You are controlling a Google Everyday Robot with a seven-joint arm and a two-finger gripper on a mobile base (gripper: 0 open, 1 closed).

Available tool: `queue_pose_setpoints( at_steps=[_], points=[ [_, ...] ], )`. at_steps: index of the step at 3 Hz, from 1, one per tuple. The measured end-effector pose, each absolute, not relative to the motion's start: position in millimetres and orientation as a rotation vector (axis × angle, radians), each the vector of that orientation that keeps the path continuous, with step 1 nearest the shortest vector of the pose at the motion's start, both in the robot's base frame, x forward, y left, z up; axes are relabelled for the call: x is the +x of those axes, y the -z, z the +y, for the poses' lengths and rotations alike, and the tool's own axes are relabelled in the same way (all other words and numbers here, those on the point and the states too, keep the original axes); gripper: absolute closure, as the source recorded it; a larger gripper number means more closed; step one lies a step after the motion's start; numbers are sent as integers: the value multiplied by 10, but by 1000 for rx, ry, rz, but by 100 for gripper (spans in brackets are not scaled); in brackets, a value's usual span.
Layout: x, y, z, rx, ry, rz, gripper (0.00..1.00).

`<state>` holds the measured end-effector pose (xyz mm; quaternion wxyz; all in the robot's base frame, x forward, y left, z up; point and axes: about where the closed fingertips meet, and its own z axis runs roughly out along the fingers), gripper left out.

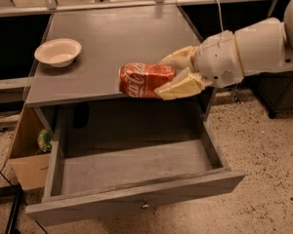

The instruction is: Place coke can into top drawer

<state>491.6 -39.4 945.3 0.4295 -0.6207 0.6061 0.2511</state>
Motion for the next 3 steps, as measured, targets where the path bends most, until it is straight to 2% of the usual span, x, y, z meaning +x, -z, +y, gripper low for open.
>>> queue_pose_setpoints(
  at_steps=[1, 2, 3],
  points=[
    [4873, -9142, -424, -1577, -631, 1493, 100],
    [4818, -8389, -347, -1652, -625, 1488, 100],
    [4827, -8347, -341, -1667, -619, 1480, 100]
  ],
)
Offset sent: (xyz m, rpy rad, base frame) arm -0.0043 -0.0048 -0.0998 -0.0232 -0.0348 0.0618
